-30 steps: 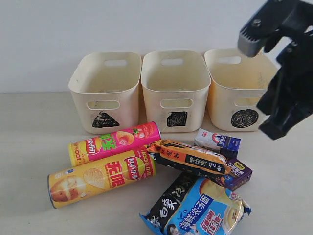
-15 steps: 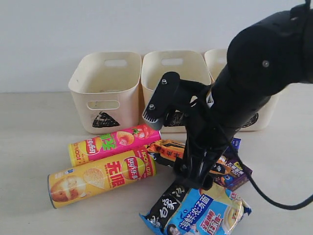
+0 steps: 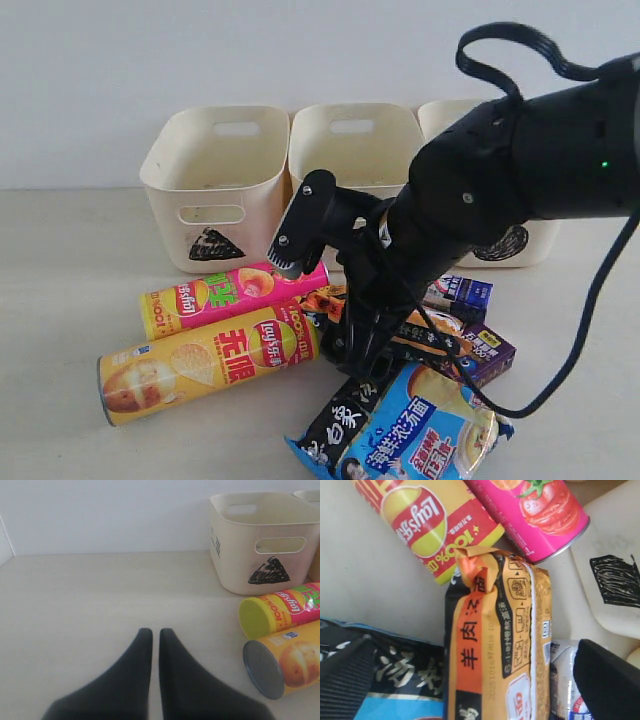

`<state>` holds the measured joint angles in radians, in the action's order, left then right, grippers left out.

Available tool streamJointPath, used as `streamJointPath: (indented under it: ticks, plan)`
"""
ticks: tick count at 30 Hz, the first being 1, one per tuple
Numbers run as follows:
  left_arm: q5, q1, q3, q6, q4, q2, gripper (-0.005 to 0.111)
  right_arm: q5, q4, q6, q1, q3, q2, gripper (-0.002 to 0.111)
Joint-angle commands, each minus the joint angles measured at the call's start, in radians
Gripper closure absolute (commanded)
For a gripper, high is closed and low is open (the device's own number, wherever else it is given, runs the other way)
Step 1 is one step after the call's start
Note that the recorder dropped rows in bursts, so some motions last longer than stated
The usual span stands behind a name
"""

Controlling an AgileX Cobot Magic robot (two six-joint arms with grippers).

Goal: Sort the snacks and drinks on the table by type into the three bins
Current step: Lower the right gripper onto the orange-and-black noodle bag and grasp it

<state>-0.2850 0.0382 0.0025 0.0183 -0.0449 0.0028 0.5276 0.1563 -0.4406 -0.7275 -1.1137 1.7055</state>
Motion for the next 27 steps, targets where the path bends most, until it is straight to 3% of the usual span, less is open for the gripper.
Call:
streamJointPath:
  ticks: [1,19,27]
  plan:
    - [0.008,-0.001,-0.003,0.001,0.004,-0.003,0.102,-0.029,0.077,0.018,0.0,-0.006,0.017,0.008]
    - [0.007,-0.001,-0.003,0.001,0.004,-0.003,0.102,-0.143,0.202,0.104,0.001,-0.006,0.122,0.008]
    - [0.007,-0.001,-0.003,0.001,0.004,-0.003,0.102,-0.168,0.423,0.326,0.031,-0.006,0.164,0.008]
